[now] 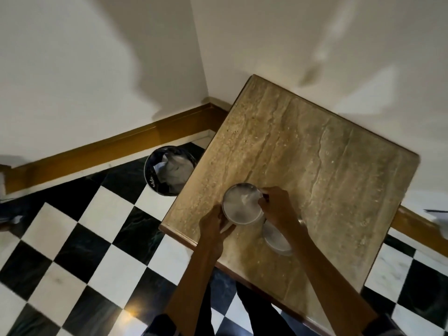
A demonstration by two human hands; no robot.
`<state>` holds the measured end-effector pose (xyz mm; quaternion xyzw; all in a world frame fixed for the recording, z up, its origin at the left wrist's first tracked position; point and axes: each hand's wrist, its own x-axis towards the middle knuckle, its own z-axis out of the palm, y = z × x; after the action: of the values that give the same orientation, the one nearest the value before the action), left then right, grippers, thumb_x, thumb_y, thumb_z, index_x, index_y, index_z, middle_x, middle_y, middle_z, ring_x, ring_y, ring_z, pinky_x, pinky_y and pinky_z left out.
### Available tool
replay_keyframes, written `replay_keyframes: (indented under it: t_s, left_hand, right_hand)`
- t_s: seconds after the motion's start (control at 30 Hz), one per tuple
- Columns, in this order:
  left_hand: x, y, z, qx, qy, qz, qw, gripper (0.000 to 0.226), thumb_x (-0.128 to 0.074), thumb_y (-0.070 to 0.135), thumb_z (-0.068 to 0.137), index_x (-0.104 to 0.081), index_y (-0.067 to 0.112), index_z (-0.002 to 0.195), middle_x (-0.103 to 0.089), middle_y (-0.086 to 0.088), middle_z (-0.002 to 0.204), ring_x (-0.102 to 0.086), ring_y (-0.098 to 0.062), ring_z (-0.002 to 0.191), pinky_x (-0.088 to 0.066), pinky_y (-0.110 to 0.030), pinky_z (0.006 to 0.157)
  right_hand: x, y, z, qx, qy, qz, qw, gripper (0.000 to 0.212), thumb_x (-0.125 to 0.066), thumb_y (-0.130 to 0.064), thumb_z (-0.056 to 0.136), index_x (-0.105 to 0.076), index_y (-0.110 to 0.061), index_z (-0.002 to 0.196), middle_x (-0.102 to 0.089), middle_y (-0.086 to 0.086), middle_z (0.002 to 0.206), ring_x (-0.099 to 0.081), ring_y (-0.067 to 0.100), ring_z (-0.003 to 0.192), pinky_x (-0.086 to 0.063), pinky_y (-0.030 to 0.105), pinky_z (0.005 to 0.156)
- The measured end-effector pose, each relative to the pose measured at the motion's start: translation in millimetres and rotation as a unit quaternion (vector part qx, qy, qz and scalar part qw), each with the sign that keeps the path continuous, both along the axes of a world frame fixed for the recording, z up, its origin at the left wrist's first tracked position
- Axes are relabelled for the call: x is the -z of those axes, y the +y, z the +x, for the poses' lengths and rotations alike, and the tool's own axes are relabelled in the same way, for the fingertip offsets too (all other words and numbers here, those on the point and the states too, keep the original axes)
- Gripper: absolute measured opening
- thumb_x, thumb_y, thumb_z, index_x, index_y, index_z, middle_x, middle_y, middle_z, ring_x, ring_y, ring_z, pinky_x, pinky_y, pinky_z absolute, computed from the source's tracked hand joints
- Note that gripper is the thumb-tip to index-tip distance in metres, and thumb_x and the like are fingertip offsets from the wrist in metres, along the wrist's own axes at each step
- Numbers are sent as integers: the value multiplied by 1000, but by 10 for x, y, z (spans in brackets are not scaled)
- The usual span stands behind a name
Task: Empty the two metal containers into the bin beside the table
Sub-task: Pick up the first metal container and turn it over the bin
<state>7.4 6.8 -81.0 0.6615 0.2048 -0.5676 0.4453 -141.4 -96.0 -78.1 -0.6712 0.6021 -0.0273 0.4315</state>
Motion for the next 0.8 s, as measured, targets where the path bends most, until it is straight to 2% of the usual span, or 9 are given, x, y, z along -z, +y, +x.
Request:
replay_keyframes:
  t_s: [0.07, 0.13, 0.23, 0.3, 0.37, 0.5, 0.63, 0.73, 0.8]
  left_hand:
    - [-14, 45, 117, -25, 45, -17, 999, 40, -65, 32, 98, -63, 4, 127, -70, -13, 112, -67, -32, 103, -58, -45, 79]
    - [-70, 82, 261, -43, 100, -46, 993, 48, -64, 37, 97, -60, 6, 133, -68, -15, 121, -67, -33, 109, -58, -48, 82]
    - [-165, 133, 592, -64, 212, -132, 966, 74, -66, 53, 89, -50, 9, 146, -53, -21, 150, -54, -44, 134, -54, -57, 100]
    - [-264, 123, 873, -51, 279, -194, 939, 78, -59, 63, 91, -48, 10, 148, -49, -25, 153, -46, -50, 139, -42, -59, 114]
    - [-341, 107, 1178, -54, 303, -223, 925, 80, -62, 65, 87, -55, 9, 145, -49, -29, 152, -42, -53, 141, -27, -60, 122]
    - [-342, 29, 1689, -17, 269, -250, 930, 86, -86, 60, 64, -69, 12, 132, -57, -27, 146, -47, -49, 137, -23, -65, 121]
    - [-57, -190, 2215, -13, 206, -238, 949, 88, -95, 46, 54, -67, 12, 131, -62, -26, 139, -53, -48, 131, -33, -65, 117]
    - [365, -386, 2507, 20, 128, -202, 971, 89, -95, 43, 56, -63, 13, 134, -69, -22, 130, -61, -42, 121, -50, -60, 102]
    - [668, -504, 2670, 72, 87, -164, 980, 98, -94, 43, 61, -54, 2, 140, -66, -24, 114, -63, -37, 104, -56, -50, 90]
  right_hand:
    - [-118, -23, 116, -2, -12, 7, 1000, 19, -59, -5, 85, -75, -10, 95, -67, -1, 78, -60, 8, 68, -41, 4, 58]
    - [-225, -40, 278, -14, -32, 2, 999, 18, -61, -8, 87, -76, -11, 97, -72, 1, 79, -58, -1, 64, -38, -3, 56]
    - [-362, -102, 612, -24, -58, 23, 998, 16, -63, -21, 91, -77, -17, 98, -76, -1, 84, -64, 5, 69, -41, 5, 62]
    - [-411, -148, 856, -47, -79, 49, 995, 15, -64, -28, 91, -74, -29, 79, -71, -19, 68, -63, -1, 65, -43, 17, 64]
    - [-428, -184, 1163, -56, -107, 75, 990, 18, -66, -23, 88, -72, -34, 75, -66, -23, 58, -61, -5, 60, -45, 17, 61]
    - [-419, -231, 1742, -79, -119, 47, 989, 19, -63, -18, 90, -75, -25, 103, -72, -16, 81, -64, -11, 72, -49, 6, 64]
    - [-191, -374, 2263, -99, -149, 57, 982, 27, -57, -12, 91, -71, -17, 113, -77, 0, 99, -70, 9, 90, -58, 26, 81]
    - [65, -419, 2490, -41, -143, 78, 986, 30, -49, -8, 94, -68, -13, 116, -74, 6, 109, -69, 15, 103, -55, 23, 82]
    - [229, -419, 2595, -4, -108, 68, 992, 36, -45, -4, 94, -64, -12, 124, -70, 6, 122, -64, 17, 116, -51, 20, 89]
